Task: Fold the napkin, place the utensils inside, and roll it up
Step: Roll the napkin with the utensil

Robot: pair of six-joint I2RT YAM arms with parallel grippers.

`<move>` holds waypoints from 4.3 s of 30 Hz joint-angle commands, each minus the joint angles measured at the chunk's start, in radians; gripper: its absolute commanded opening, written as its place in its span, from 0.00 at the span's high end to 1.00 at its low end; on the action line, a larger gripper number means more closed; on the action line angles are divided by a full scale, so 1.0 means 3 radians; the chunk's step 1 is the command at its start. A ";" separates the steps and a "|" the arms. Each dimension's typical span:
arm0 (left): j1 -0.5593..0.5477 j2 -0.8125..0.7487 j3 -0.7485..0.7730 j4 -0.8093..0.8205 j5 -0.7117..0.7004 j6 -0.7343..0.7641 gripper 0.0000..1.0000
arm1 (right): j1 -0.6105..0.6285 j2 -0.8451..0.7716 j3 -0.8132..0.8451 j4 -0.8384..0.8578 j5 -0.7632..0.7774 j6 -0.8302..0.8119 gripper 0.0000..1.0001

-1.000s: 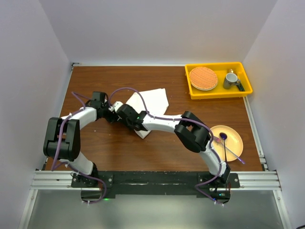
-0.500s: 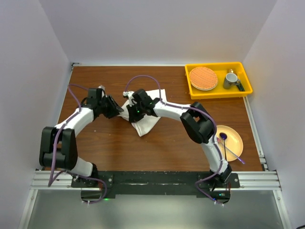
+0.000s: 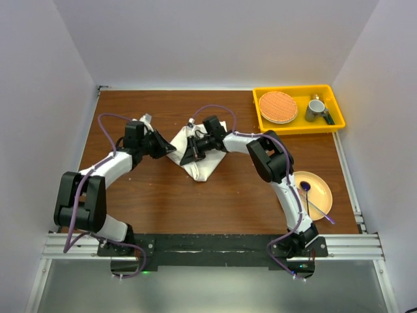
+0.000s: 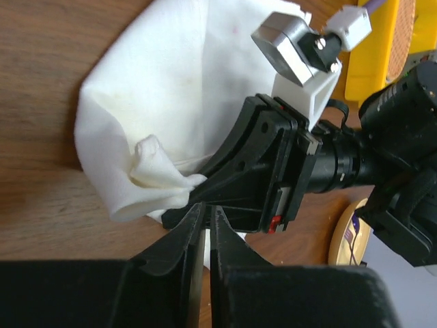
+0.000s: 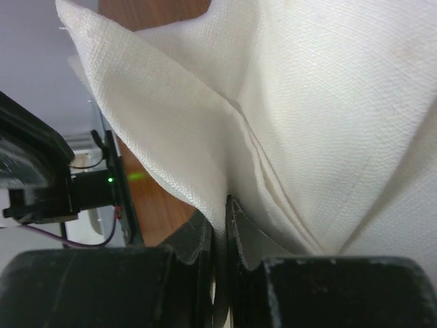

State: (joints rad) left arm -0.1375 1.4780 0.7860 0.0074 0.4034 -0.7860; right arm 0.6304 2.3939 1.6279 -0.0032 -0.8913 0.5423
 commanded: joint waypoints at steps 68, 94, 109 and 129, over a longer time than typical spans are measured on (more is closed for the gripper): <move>-0.0339 0.1736 0.0187 0.0809 -0.0465 -0.0632 1.00 | 0.0783 -0.1072 -0.0057 -0.1809 0.3502 -0.1629 0.18; -0.0334 0.1848 0.0402 0.0497 -0.0460 -0.0478 1.00 | -0.0496 -0.0653 -0.0753 -0.1180 0.1483 -0.0739 0.91; -0.0339 0.1910 0.0453 0.0451 -0.0434 -0.0448 1.00 | -0.0256 -0.1517 -0.0660 -0.1749 0.1994 -0.1352 0.33; -0.0339 0.1991 0.0524 0.0354 -0.0373 -0.0392 1.00 | -0.0215 -0.0980 -0.0656 -0.1390 0.3140 -0.1296 1.00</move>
State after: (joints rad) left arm -0.2501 1.9888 0.9745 0.3180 0.3904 -0.9993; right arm 0.5671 2.0552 1.4471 -0.4232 -0.1093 0.1795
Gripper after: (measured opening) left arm 0.010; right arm 0.007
